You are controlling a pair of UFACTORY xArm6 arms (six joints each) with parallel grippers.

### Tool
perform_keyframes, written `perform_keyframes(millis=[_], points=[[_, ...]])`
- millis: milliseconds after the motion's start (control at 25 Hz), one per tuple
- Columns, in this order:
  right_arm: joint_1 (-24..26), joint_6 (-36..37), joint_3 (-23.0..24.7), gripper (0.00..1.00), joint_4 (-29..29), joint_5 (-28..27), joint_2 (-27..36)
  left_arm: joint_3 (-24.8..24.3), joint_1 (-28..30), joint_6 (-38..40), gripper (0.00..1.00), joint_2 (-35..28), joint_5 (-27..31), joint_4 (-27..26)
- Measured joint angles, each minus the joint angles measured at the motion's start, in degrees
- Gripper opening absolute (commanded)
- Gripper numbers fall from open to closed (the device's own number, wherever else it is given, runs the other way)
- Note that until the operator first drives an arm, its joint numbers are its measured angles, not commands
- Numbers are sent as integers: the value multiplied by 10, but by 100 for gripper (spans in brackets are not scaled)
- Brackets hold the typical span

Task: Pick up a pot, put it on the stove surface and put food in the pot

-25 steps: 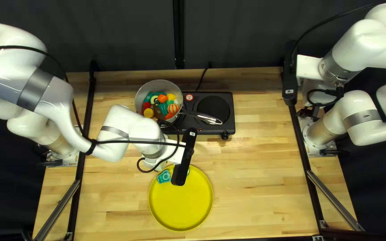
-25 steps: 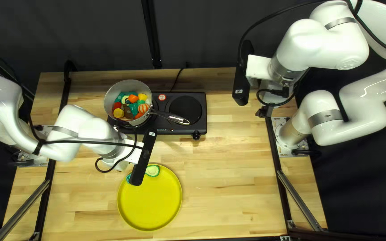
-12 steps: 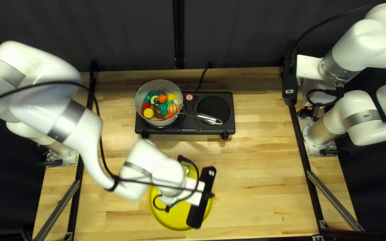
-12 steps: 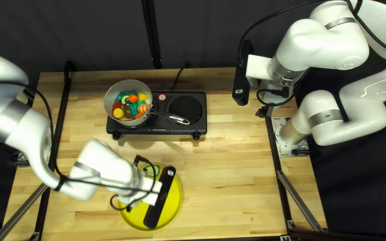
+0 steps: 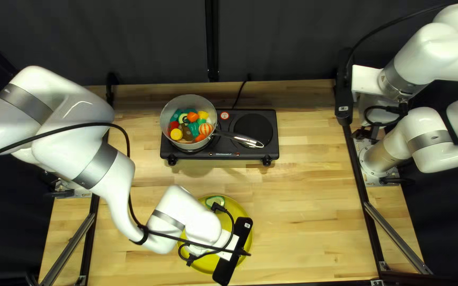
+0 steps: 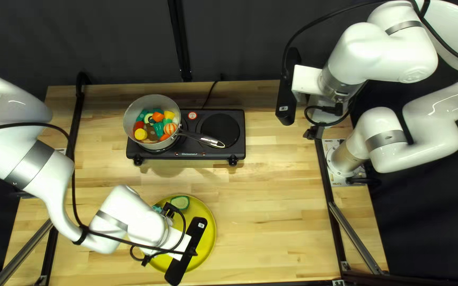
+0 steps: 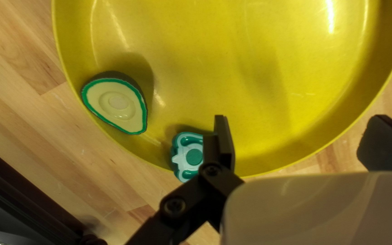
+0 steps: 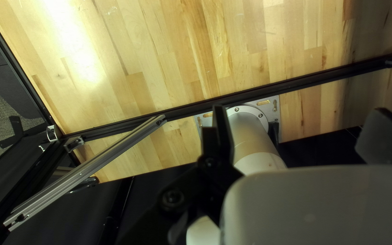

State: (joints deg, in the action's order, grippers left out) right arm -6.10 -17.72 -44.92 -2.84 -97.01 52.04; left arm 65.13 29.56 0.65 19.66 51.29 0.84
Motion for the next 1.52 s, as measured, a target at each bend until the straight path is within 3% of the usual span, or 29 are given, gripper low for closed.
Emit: perform_keyframes(millis=[1520], points=[[0,0,0,100,0,0,0,-61,-19,-41,100,15,-17,104]])
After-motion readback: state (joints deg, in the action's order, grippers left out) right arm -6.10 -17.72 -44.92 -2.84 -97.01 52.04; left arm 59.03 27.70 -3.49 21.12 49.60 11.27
